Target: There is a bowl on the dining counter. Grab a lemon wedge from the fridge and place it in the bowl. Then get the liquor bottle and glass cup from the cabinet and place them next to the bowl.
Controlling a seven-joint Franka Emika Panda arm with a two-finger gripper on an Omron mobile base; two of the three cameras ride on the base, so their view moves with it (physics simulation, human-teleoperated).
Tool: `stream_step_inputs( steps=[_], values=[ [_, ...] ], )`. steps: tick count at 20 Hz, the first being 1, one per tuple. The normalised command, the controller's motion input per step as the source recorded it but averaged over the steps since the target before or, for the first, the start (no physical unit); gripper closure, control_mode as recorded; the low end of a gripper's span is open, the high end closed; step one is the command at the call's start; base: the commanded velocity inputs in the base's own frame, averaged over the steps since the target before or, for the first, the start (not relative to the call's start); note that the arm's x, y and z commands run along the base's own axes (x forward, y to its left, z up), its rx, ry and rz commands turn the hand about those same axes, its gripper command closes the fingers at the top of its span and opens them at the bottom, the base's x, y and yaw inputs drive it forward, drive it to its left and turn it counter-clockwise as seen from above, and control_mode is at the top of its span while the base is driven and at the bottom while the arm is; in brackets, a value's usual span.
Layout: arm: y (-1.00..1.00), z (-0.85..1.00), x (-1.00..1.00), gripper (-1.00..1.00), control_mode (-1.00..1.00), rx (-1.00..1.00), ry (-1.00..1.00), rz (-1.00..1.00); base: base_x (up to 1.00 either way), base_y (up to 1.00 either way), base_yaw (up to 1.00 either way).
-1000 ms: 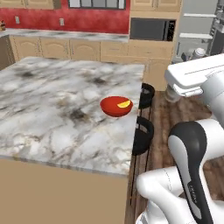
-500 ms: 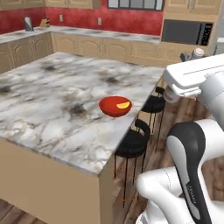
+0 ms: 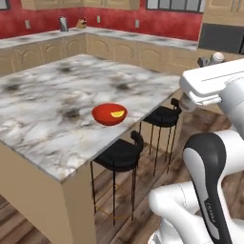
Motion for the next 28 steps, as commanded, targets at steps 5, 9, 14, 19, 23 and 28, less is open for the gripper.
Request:
stream_step_inputs(
  steps=[5,9,14,19,23,28],
  values=[
    [0.00,0.00,0.00,1.00,1.00,0.00,0.00,0.00,0.12,-0.89,0.43],
    [0.00,0.00,0.00,1.00,1.00,0.00,0.00,0.00,0.22,-0.82,0.48],
    [0.00,0.00,0.00,1.00,1.00,0.00,0.00,0.00,0.34,-0.80,0.48],
    [0.00,0.00,0.00,1.00,1.00,0.00,0.00,0.00,0.39,-0.81,0.47],
    [0.00,0.00,0.00,1.00,1.00,0.00,0.00,0.00,0.45,-0.81,0.47],
    [0.00,0.00,0.00,1.00,1.00,0.00,0.00,0.00,0.58,-0.72,0.51]
  ],
)
